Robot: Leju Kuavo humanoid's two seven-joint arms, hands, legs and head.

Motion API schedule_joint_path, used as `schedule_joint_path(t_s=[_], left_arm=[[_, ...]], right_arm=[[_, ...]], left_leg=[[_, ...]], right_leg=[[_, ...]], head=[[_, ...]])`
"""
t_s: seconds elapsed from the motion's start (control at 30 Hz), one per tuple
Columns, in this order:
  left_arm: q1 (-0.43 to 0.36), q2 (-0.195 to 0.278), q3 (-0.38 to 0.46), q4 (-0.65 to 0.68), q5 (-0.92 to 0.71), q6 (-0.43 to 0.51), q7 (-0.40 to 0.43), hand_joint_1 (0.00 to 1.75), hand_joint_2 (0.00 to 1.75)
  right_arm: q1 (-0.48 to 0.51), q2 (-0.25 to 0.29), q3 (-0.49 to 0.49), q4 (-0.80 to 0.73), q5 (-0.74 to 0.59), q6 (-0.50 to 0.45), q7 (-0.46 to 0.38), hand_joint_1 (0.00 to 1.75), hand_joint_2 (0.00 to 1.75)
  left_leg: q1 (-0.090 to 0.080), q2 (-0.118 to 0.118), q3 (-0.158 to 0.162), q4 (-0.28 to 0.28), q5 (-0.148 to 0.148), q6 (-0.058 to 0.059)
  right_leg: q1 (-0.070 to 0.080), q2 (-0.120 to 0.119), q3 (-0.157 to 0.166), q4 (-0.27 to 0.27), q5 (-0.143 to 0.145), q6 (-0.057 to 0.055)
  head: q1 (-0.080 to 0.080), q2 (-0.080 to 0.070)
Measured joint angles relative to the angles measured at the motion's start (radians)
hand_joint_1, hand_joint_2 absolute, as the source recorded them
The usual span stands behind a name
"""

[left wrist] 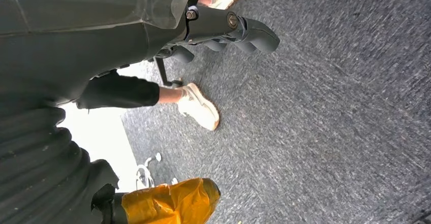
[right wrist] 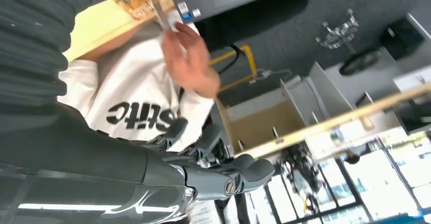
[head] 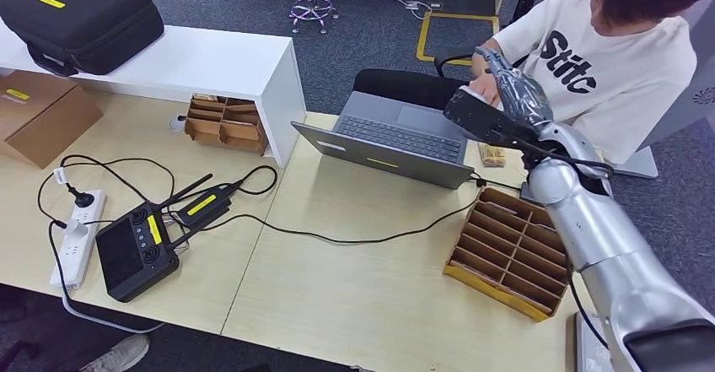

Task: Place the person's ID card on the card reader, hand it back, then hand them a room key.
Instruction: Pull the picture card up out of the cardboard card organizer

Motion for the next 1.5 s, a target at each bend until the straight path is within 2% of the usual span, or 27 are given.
schedule_joint_path(t_s=[0.1, 0.27, 0.5, 0.63, 0.87, 1.2, 1.5], left_arm=[[0.012, 0.004, 0.0, 0.0, 0.019, 0.011, -0.006, 0.0, 1.75], [0.033, 0.014, 0.0, 0.0, 0.047, 0.026, -0.02, 0.0, 1.75], [0.046, 0.024, 0.001, 0.0, 0.064, 0.033, -0.025, 0.0, 1.75], [0.055, 0.029, 0.004, 0.0, 0.079, 0.045, -0.029, 0.0, 1.75], [0.075, 0.038, 0.01, 0.0, 0.095, 0.06, -0.037, 0.0, 1.75], [0.082, 0.042, 0.021, 0.0, 0.098, 0.065, -0.043, 0.0, 1.75], [0.082, 0.042, 0.021, 0.0, 0.094, 0.065, -0.044, 0.0, 1.75]], right_arm=[[0.039, -0.04, -0.05, -0.096, -0.041, -0.009, -0.021, 0.0, 1.75], [0.117, -0.115, -0.154, -0.249, -0.21, 0.054, -0.084, 0.0, 1.75], [0.224, -0.19, -0.249, -0.384, -0.319, 0.098, -0.157, 0.0, 1.75], [0.334, -0.233, -0.301, -0.466, -0.331, 0.074, -0.204, 0.0, 1.75], [0.513, -0.289, -0.399, -0.539, -0.308, 0.039, -0.236, 0.0, 1.75], [0.691, -0.31, -0.435, -0.545, -0.192, 0.024, -0.265, 0.0, 1.75], [0.732, -0.307, -0.432, -0.542, -0.171, 0.019, -0.27, 0.0, 1.75]], left_leg=[[0.0, 0.0, 0.0, 0.0, 0.0, 0.0], [0.0, 0.0, 0.0, 0.0, 0.0, 0.0], [0.0, 0.0, 0.0, 0.0, 0.0, 0.001], [0.0, -0.003, 0.0, 0.0, -0.001, 0.001], [0.0, -0.003, -0.001, 0.0, -0.002, 0.0], [0.0, -0.003, -0.001, 0.0, -0.002, 0.0], [0.0, -0.003, -0.001, -0.001, -0.002, 0.0]], right_leg=[[0.0, 0.0, 0.0, 0.0, 0.0, 0.0], [0.0, -0.001, 0.0, -0.001, 0.0, 0.0], [0.0, -0.002, 0.0, -0.001, 0.0, 0.0], [0.0, -0.004, 0.001, -0.001, -0.001, 0.0], [0.0, -0.004, 0.0, -0.001, -0.001, 0.0], [0.0, -0.004, 0.0, -0.001, -0.001, 0.0], [0.0, -0.004, 0.0, -0.001, -0.001, 0.0]], head=[[0.0, 0.0], [0.0, 0.0], [0.0, 0.0], [0.0, 0.0], [0.0, 0.0], [0.0, 0.0], [0.0, 0.0]])
